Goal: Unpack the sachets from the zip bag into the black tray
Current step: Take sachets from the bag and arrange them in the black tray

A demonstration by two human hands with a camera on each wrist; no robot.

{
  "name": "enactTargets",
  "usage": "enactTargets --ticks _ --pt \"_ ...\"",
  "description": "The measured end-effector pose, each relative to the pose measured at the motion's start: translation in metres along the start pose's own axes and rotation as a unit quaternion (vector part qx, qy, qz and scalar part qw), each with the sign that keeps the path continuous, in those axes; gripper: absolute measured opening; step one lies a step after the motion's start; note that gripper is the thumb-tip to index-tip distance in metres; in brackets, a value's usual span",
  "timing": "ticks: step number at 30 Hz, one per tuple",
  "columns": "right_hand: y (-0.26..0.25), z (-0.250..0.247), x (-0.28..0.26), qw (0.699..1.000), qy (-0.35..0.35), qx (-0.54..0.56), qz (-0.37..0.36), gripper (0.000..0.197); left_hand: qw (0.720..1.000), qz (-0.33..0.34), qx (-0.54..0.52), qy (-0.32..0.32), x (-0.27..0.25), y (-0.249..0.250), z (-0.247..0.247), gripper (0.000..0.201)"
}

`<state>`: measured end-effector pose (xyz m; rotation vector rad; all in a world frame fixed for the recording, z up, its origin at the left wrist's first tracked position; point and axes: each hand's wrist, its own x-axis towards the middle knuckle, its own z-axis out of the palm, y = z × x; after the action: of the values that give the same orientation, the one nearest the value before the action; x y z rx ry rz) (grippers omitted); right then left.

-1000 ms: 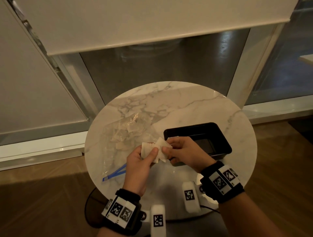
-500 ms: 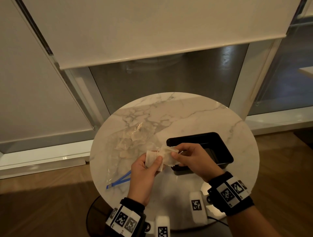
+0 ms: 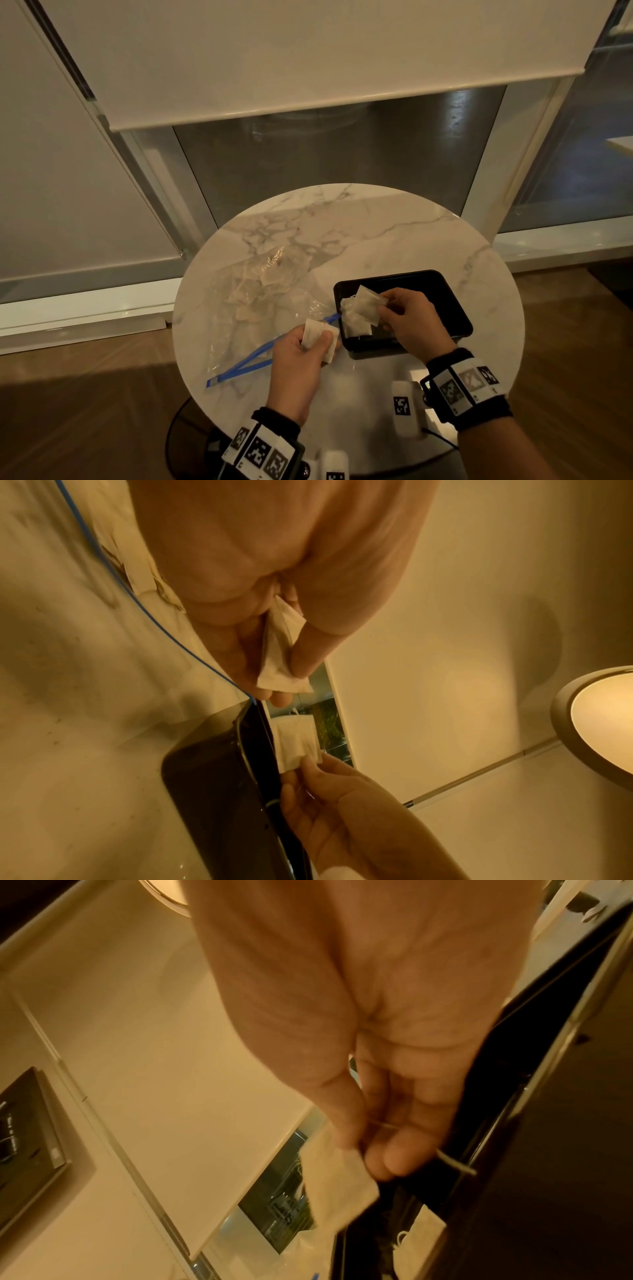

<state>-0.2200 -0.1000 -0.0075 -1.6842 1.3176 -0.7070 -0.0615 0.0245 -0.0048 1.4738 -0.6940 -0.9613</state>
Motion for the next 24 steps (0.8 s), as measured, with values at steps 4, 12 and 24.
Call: enactTargets --ticks 4,12,24 --pt "0.005 0.001 0.013 0.991 -0.082 -0.106 0.010 0.019 0.999 -0.022 0.025 -0.023 0.002 -0.007 0.006 0.011" --pt "0.004 0.032 0.030 0.967 -0.075 -0.234 0.070 0.012 0.996 -0.032 0.074 -0.044 0.007 -0.016 0.014 0.014" --pt "0.003 0.040 0.032 0.964 -0.050 -0.234 0.119 0.011 0.995 -0.034 0.088 -0.041 0.010 -0.019 0.013 0.014"
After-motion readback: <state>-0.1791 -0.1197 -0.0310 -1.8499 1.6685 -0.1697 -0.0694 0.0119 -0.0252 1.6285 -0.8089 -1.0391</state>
